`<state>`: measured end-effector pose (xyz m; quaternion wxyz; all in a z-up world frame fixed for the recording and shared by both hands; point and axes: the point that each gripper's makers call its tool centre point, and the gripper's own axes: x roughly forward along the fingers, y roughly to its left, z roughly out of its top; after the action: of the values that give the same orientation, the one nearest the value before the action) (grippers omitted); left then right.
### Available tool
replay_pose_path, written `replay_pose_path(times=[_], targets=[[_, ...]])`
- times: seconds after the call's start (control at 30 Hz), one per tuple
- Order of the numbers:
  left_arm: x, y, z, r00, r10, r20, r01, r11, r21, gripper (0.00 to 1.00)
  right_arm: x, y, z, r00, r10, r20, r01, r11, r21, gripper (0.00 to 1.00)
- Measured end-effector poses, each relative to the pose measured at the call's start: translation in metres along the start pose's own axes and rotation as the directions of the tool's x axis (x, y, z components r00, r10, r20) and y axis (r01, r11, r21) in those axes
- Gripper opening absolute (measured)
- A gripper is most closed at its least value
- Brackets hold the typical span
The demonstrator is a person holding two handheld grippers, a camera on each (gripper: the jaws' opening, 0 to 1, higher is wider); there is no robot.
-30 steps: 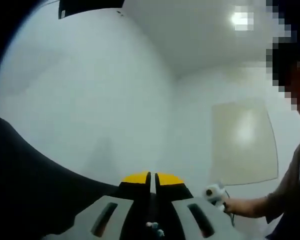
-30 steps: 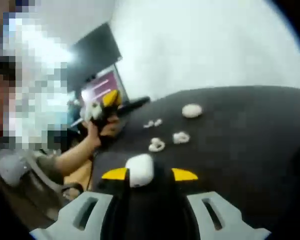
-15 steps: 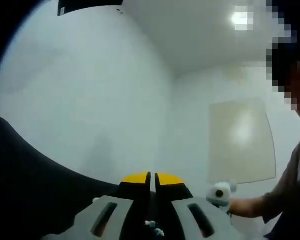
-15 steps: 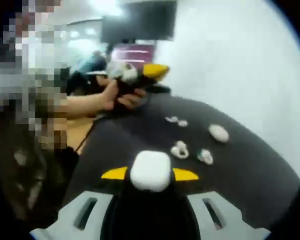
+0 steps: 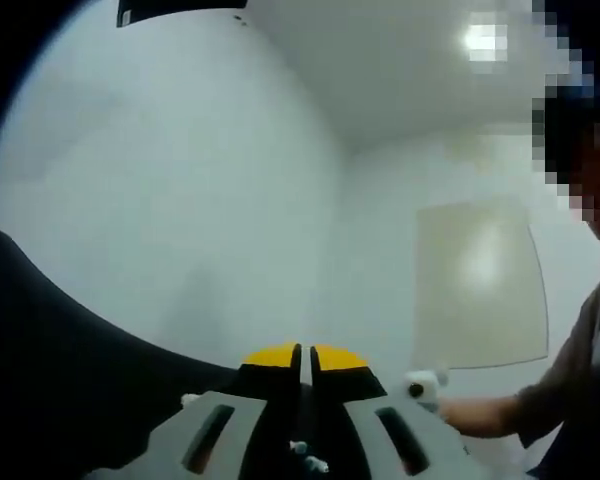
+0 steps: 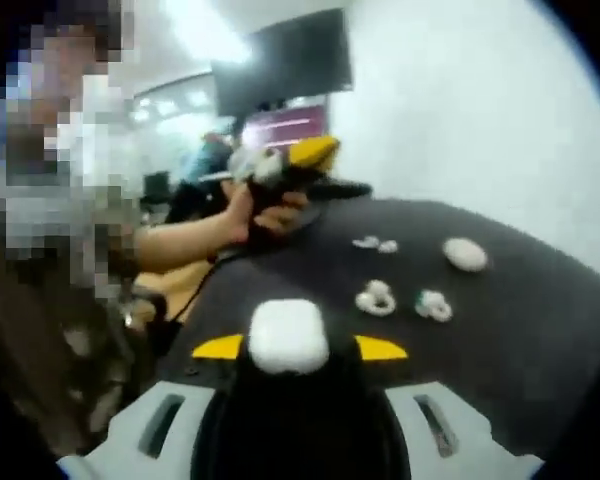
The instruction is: Pick up three earphones and place each one into its charging case using tactile feedback, ensure that each earphone is properly inserted and securely positioned inside the case.
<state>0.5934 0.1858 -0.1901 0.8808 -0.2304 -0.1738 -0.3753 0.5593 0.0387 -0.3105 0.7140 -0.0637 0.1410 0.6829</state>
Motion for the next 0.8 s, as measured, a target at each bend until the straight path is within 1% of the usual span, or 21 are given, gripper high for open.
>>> replay_pose_path(times=[0.03,0.07,0.13,0.17,0.2,0.23,0.27,0.3,0.33,0.37,0.4,0.47,0.5,0.53,0.63,0.67,0.7,0.73,0.77,0.8], targets=[[0.000,0.000,0.000,1.000,-0.001,-0.002,0.001,1.000,0.001,0.03,-0.002,-0.004,0.000,1.000,-0.023,0.003,0.023,0.996,0.082,0.41],[0.000,0.000,0.000,1.000,-0.001,-0.003,0.001,1.000,0.001,0.03,-0.004,-0.005,0.003,0.999,-0.039,0.014,0.036,0.985,0.170,0.41],[0.000,0.000,-0.001,1.000,-0.003,-0.003,0.003,1.000,0.002,0.03,-0.009,-0.007,0.007,0.998,-0.051,0.046,0.036,0.960,0.279,0.37],[0.001,0.000,0.000,1.000,-0.004,-0.003,0.004,1.000,0.001,0.03,-0.010,-0.006,0.008,0.997,-0.044,0.057,0.025,0.955,0.296,0.36],[0.001,0.000,0.000,1.000,-0.005,-0.001,0.005,1.000,-0.001,0.03,-0.010,-0.005,0.007,0.998,-0.039,0.052,0.023,0.961,0.274,0.36],[0.001,0.001,0.000,1.000,-0.006,-0.002,0.006,1.000,-0.004,0.03,-0.008,-0.004,0.006,0.998,-0.038,0.051,0.023,0.961,0.275,0.36],[0.001,0.001,0.000,1.000,-0.005,-0.004,0.005,1.000,-0.006,0.03,-0.007,-0.005,0.004,0.998,-0.044,0.035,0.033,0.961,0.276,0.36],[0.001,0.001,-0.001,1.000,-0.005,-0.004,0.005,1.000,-0.007,0.03,-0.003,-0.005,-0.001,0.999,-0.050,0.003,0.048,0.963,0.267,0.36],[0.001,0.001,0.000,1.000,-0.006,-0.003,0.006,1.000,-0.006,0.03,-0.001,-0.003,0.000,0.999,-0.048,0.000,0.046,0.976,0.215,0.36],[0.001,0.000,0.000,1.000,-0.007,-0.002,0.007,1.000,-0.005,0.03,0.003,-0.002,0.002,0.999,-0.044,0.004,0.042,0.978,0.203,0.36],[0.001,0.000,0.000,1.000,-0.007,-0.004,0.007,1.000,-0.005,0.03,0.007,0.002,0.001,0.999,-0.032,-0.011,0.034,0.977,0.208,0.37],[0.001,0.000,-0.001,1.000,-0.008,-0.004,0.008,1.000,-0.005,0.03,0.012,0.007,0.000,0.999,-0.018,-0.031,0.022,0.990,0.141,0.35],[0.001,0.001,-0.001,1.000,-0.007,-0.006,0.007,1.000,-0.004,0.03,0.013,0.008,-0.005,0.998,-0.033,-0.059,0.039,0.994,0.104,0.33],[0.001,0.001,-0.001,1.000,-0.007,-0.007,0.007,1.000,-0.005,0.03,0.014,0.007,-0.004,0.997,-0.045,-0.057,0.047,0.999,0.024,0.33],[0.002,0.001,-0.001,1.000,-0.010,-0.010,0.010,1.000,-0.005,0.03,0.015,0.008,-0.005,0.996,-0.080,-0.047,0.077,0.996,-0.055,0.33],[0.002,0.000,-0.002,1.000,-0.010,-0.013,0.010,1.000,-0.004,0.03,0.014,0.008,-0.004,0.995,-0.090,-0.039,0.085,0.991,-0.104,0.33],[0.003,0.000,-0.003,1.000,-0.012,-0.020,0.012,1.000,-0.001,0.03,0.013,0.009,-0.003,0.995,-0.099,-0.028,0.093,0.980,-0.178,0.33],[0.003,-0.001,-0.005,0.999,-0.014,-0.030,0.014,1.000,0.007,0.03,0.013,0.010,-0.002,0.994,-0.107,-0.022,0.099,0.968,-0.232,0.33],[0.004,-0.003,-0.009,0.998,-0.022,-0.051,0.023,1.000,0.018,0.03,0.012,0.012,-0.001,0.993,-0.119,-0.015,0.108,0.942,-0.317,0.33],[0.005,-0.008,-0.016,0.995,-0.039,-0.087,0.042,0.999,0.027,0.03,0.012,0.013,0.000,0.990,-0.143,-0.015,0.124,0.899,-0.419,0.33]])
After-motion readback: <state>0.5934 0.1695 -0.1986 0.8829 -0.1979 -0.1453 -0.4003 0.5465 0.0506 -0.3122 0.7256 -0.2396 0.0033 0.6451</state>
